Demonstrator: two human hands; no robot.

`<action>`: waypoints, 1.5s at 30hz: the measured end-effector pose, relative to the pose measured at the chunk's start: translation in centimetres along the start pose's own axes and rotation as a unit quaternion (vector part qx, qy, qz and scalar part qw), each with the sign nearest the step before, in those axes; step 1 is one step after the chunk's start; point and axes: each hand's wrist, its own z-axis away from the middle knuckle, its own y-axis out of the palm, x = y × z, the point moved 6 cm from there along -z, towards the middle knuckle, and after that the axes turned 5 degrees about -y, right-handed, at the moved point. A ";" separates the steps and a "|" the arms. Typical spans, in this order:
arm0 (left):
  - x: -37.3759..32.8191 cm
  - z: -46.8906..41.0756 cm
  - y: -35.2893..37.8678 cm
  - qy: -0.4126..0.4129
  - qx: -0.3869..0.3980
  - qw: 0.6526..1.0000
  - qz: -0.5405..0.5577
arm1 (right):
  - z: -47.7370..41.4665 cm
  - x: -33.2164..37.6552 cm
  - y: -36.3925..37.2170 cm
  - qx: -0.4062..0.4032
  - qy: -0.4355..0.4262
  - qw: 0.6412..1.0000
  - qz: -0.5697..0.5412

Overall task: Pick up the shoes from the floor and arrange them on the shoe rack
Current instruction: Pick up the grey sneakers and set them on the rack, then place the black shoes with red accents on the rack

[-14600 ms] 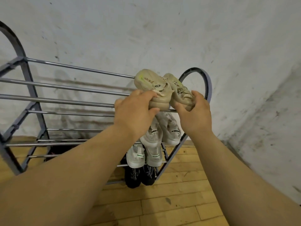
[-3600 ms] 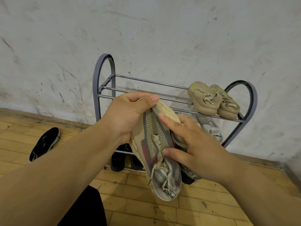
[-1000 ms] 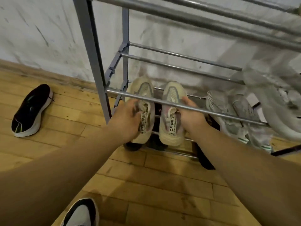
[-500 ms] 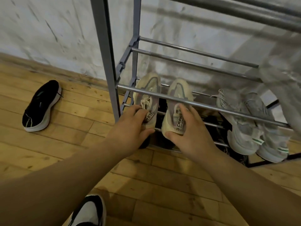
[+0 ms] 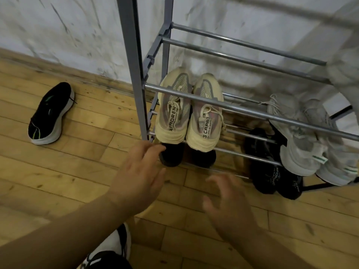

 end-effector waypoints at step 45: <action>8.4 -1.4 10.3 -0.174 0.274 0.943 0.074 | -5.7 -2.6 9.7 0.085 0.103 0.988 -0.071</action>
